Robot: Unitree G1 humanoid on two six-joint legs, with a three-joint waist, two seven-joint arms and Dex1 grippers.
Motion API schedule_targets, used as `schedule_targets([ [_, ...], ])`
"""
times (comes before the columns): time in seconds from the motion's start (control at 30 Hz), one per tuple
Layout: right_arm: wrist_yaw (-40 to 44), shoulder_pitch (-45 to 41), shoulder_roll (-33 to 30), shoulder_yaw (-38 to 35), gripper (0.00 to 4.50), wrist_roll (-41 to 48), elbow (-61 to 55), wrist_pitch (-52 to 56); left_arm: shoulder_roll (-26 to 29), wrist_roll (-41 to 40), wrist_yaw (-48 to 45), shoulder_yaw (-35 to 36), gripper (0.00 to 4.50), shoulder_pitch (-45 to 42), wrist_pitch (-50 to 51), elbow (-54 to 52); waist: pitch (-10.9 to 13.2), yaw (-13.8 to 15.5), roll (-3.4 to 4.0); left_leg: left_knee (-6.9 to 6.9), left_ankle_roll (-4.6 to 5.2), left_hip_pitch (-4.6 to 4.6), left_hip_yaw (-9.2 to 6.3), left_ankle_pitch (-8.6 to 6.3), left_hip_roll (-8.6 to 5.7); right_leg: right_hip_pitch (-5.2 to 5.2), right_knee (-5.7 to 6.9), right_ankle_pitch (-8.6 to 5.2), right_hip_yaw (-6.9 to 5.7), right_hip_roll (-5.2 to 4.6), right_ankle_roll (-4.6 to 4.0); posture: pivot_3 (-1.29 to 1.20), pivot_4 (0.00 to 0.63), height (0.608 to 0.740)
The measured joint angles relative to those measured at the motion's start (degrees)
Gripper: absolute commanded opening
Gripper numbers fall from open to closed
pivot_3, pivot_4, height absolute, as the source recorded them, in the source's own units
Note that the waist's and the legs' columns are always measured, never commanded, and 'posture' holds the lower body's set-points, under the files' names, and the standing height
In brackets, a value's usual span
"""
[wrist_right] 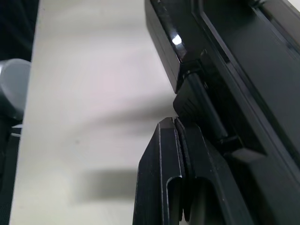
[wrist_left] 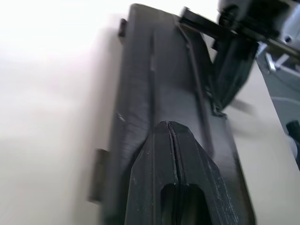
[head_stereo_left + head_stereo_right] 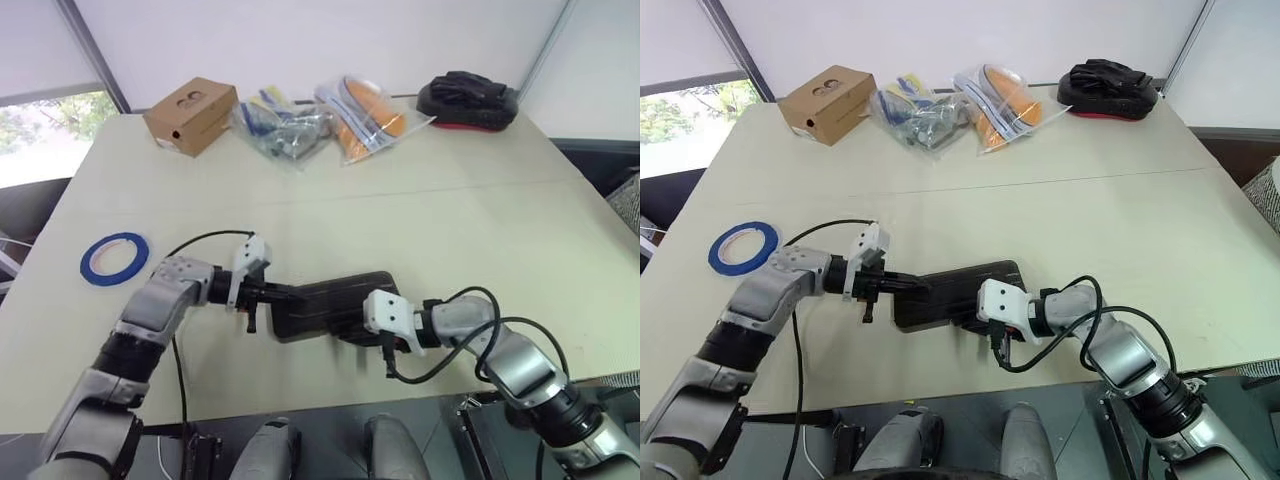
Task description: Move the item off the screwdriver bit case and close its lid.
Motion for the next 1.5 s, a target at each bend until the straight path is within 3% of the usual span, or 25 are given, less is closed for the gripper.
schedule_targets([
  [0.2, -0.8, 0.2, -0.1, -0.1, 0.03, -0.3, -0.4, 0.1, -3.3, 0.9, 0.0, 0.5, 0.00, -7.9, -1.8, 8.3, 0.0, -0.1, -0.04, -0.03, -0.03, -0.08, 0.02, 0.02, -0.01, -0.09, -0.01, 0.00, -0.01, -0.01, 0.00, 0.00, 0.150, 0.740],
  [0.77, -1.3, 0.1, 0.0, -0.2, 0.03, -1.3, -0.5, 0.7, -14.9, 14.2, 0.3, -5.2, 0.00, -13.2, -20.8, 27.4, 0.1, 0.2, -0.18, 0.01, -0.03, -0.07, 0.04, 0.02, -0.05, -0.01, -0.07, 0.00, -0.02, -0.02, 0.01, 0.00, 0.150, 0.740],
  [1.13, 0.0, -2.5, 1.3, 1.5, 0.03, -3.9, 3.8, -4.3, -15.5, 16.8, 0.1, -4.4, 0.00, -14.6, -24.5, 30.6, 0.1, -0.1, -0.17, 0.02, -0.02, 0.15, 0.00, 0.02, -0.01, 0.22, -0.05, 0.00, -0.04, 0.04, 0.01, 0.00, 0.150, 0.740],
  [1.5, 3.7, -5.9, 2.4, 2.7, 0.03, -4.1, 9.5, -9.3, -15.2, 17.5, 0.1, -2.6, 0.00, -12.2, -22.8, 26.6, 0.1, -0.5, -0.19, 0.00, -0.04, 0.19, -0.01, 0.03, 0.04, 0.22, -0.01, 0.00, -0.05, 0.08, 0.01, 0.00, 0.150, 0.740],
])
